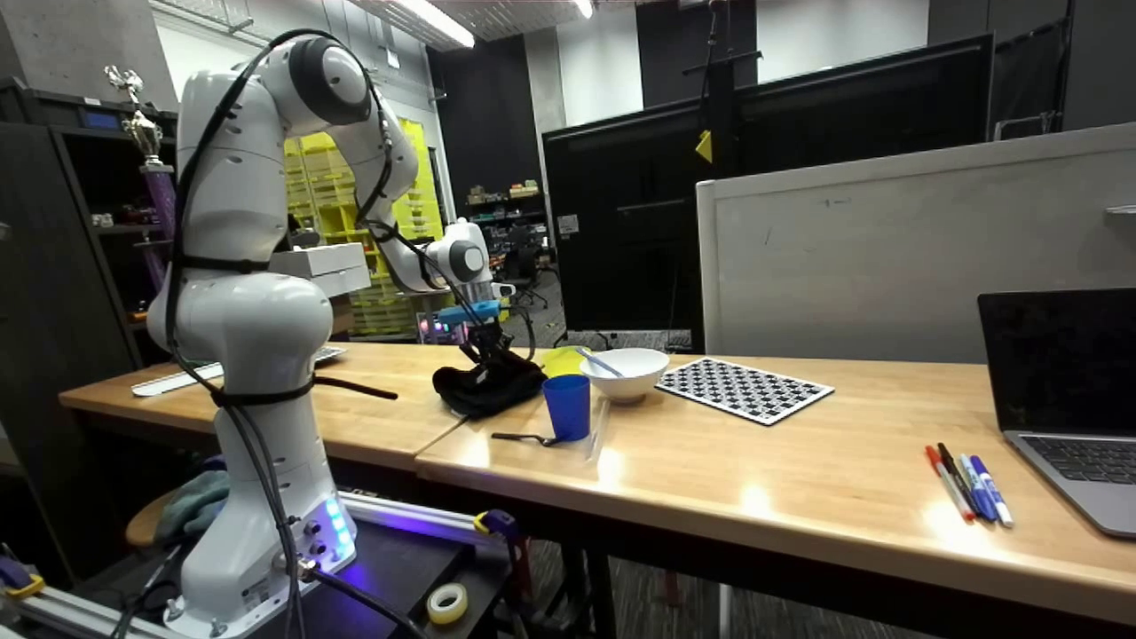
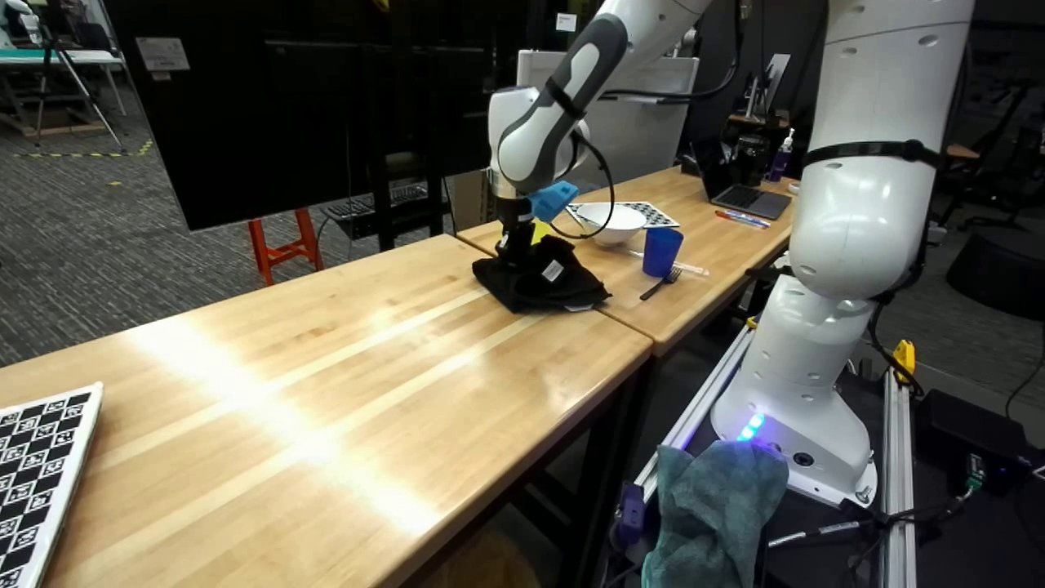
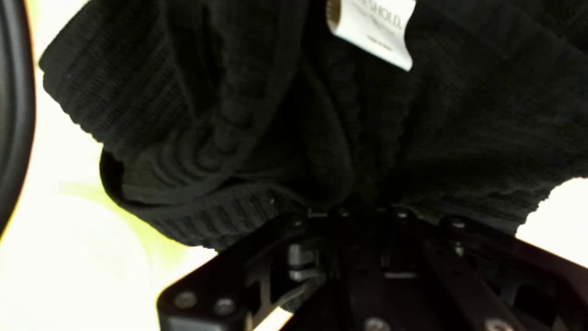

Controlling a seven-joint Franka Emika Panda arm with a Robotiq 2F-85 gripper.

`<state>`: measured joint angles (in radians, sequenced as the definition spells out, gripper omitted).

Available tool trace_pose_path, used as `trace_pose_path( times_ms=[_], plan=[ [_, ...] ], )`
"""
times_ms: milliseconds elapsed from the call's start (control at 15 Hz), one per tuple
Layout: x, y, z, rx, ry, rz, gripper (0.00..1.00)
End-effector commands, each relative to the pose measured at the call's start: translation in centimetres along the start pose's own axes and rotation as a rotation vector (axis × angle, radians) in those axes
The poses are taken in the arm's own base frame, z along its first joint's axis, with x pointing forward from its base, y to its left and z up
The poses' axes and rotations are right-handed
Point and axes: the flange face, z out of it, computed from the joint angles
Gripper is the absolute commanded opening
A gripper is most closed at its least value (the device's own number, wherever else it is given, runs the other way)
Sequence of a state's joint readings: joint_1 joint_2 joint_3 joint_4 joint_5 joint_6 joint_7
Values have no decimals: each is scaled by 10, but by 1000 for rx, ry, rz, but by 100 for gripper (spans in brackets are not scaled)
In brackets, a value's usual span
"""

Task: Use the black towel to wipe the left side of the table.

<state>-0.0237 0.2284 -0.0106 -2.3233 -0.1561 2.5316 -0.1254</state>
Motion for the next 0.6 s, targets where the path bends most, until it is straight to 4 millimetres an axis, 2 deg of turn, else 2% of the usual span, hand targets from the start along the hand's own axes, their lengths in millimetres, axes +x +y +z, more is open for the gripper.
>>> trace_pose_path(
  times_ms=[0,533],
  plan=[
    [21,-36,-1,35,-41,0,3],
    [66,-120,-18,63,-145,-110,3]
  ],
)
